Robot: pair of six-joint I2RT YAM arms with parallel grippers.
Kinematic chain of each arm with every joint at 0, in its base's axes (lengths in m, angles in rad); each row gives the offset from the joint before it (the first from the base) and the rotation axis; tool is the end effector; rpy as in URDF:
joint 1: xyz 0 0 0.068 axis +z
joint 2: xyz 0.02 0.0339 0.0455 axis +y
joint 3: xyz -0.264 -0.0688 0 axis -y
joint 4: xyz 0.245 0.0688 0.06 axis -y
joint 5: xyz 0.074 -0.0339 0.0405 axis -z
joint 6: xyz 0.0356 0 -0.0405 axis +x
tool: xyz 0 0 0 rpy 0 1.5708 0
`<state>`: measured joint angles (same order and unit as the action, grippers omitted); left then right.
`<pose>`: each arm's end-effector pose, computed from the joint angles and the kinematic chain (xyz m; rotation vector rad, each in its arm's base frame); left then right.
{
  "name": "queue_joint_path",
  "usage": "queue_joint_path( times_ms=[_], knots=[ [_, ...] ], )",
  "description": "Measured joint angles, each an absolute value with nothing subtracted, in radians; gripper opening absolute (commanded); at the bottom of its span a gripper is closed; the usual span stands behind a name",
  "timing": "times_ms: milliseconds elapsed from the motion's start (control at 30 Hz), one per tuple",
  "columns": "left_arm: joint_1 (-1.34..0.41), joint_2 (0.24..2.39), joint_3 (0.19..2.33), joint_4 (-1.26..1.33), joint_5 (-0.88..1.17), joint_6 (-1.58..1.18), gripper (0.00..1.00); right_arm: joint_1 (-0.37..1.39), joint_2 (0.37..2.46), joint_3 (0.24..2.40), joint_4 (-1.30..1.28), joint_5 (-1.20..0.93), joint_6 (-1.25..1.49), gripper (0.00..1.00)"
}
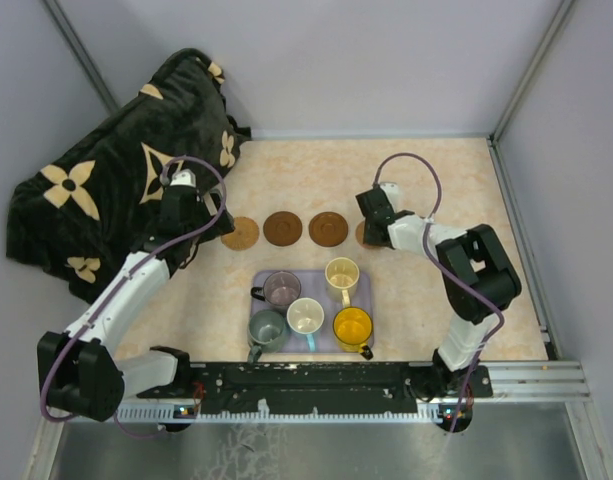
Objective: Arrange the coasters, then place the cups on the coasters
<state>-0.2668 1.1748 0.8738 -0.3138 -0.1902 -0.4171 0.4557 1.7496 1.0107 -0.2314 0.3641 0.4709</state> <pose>0.2516 -0.0618 0.2789 -0.2706 2.1618 -0.1825 0.3190 0.1422 0.1641 0.1581 2.4471 -0.0644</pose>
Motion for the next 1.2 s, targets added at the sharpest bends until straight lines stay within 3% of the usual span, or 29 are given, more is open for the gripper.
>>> queue_joint_path(
  times_ms=[433,1200],
  knots=[
    [-0.266,1.162,0.835,-0.299,-0.19,-0.417,1.0,0.456,1.762,1.036,-0.261,0.366,0.471,0.3],
    [-0.267,1.179,0.82,-0.237,-0.189,-0.414,1.0,0.456,1.635,1.189,-0.333,0.44,0.4,0.42]
  ],
)
